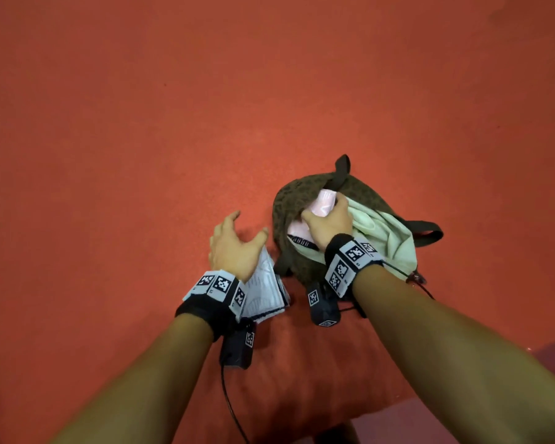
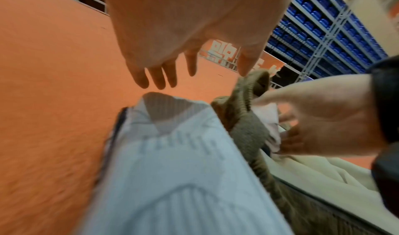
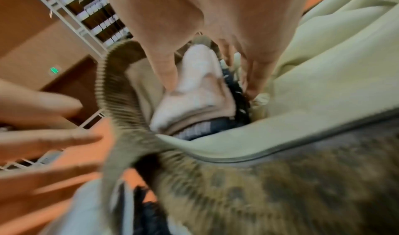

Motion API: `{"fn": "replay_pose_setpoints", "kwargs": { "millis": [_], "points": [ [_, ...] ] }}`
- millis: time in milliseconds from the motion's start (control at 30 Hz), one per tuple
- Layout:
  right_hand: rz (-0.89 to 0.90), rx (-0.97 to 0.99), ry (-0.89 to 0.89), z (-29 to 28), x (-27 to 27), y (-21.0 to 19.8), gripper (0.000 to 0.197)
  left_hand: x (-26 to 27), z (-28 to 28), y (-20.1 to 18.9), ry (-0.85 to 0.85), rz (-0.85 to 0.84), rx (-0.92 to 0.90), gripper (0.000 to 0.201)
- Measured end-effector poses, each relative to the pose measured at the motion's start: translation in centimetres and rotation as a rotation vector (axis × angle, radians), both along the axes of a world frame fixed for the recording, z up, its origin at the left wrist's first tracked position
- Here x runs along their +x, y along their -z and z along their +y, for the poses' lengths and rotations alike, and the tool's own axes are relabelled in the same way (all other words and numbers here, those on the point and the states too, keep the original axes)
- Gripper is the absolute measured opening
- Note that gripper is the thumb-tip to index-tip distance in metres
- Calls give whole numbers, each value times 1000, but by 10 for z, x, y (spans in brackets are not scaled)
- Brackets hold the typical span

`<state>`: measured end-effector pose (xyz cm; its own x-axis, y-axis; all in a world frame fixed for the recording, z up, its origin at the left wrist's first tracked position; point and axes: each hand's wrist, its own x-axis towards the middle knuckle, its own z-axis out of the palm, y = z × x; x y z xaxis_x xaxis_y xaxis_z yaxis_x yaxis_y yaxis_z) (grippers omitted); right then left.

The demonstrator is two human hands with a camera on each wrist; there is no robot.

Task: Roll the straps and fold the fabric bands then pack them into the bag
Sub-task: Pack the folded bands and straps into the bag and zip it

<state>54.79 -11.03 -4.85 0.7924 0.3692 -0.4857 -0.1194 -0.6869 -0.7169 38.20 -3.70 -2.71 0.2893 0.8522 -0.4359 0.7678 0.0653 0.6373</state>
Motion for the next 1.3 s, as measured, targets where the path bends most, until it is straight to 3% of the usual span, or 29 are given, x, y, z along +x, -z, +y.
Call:
{"fn": "replay_pose_setpoints", "kwargs": {
  "millis": [133,233,300,367,433,500,633,667,733,800,833,933,1033,1100,1200,1300],
  "points": [
    [-320,119,-51,-8,-38,-27,61,-29,-1,10,-224,1,-135,81],
    [-250,209,-248,-13,-72,-34,15,-43,-5,24,-334,6,-270,92],
    [-226,103,-378,-17,-91,-26,6,-51,-7,40,-386,-29,-366,94],
    [-205,-16,-437,-21,-101,-15,11,-61,-10,68,-432,-102,-469,95],
    [-146,-142,-445,-23,-103,-4,29,-69,-16,91,-436,-118,-574,96],
    [2,-241,-443,-23,-102,8,57,-71,-20,93,-426,-202,-612,69],
    [215,-241,-507,-26,-109,22,85,-66,-30,68,-386,-248,-667,62],
    [225,-225,-489,-27,-111,23,83,-65,-33,61,-372,-274,-673,46],
    [244,-160,-441,-28,-111,17,56,-65,-38,55,-356,-302,-664,26],
    [288,-57,-392,-30,-110,9,28,-65,-41,46,-342,-351,-612,47],
    [290,-12,-384,-31,-108,6,23,-66,-40,40,-330,-361,-545,55],
    [223,120,-373,-32,-104,-13,26,-59,-25,15,-282,-418,-420,53],
    [161,315,-258,-34,-95,-38,47,-36,-10,-26,-183,-576,-397,60],
    [115,405,-171,-39,-82,-52,48,-13,-5,-49,-76,-616,-408,57],
    [251,546,-9,-50,-52,-70,53,28,-10,-67,75,-652,-479,57],
    [334,591,162,-68,-18,-67,58,67,-23,-61,199,-566,-527,64]
  ]
}}
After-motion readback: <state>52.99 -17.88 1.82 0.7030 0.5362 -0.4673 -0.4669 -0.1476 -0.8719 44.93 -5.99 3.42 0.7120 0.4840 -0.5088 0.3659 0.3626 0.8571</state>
